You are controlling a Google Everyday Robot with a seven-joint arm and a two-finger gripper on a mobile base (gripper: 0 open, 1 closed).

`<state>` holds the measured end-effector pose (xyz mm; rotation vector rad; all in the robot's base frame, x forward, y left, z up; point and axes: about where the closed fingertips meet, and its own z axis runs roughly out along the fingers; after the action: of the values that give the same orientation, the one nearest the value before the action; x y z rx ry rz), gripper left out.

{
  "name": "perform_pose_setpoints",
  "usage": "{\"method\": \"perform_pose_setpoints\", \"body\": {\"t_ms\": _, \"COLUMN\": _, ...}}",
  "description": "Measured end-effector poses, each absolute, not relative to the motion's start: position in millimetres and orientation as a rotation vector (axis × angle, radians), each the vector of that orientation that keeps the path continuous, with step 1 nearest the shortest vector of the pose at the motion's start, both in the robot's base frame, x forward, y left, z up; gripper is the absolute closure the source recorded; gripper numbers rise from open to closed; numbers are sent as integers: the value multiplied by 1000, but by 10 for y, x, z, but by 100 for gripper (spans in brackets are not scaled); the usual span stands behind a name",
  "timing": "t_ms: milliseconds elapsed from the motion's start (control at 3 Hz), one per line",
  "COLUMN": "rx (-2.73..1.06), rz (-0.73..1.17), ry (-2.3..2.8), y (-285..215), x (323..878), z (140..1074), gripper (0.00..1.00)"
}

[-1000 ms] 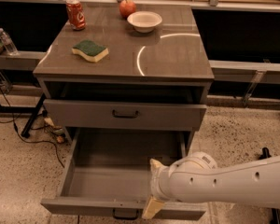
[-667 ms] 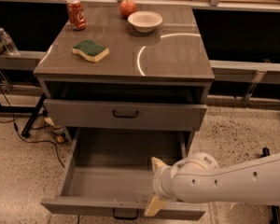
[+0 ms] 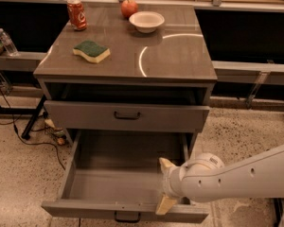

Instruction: Close middle drawer

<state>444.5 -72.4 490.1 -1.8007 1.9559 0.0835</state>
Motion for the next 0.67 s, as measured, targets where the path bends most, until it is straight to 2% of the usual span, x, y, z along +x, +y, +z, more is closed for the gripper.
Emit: {"method": "perform_pose_setpoints", "body": {"t_ms": 667, "rx": -1841, "rz": 80, "ry": 1972, "y": -940, "x": 4441, "z": 4584, "gripper": 0}}
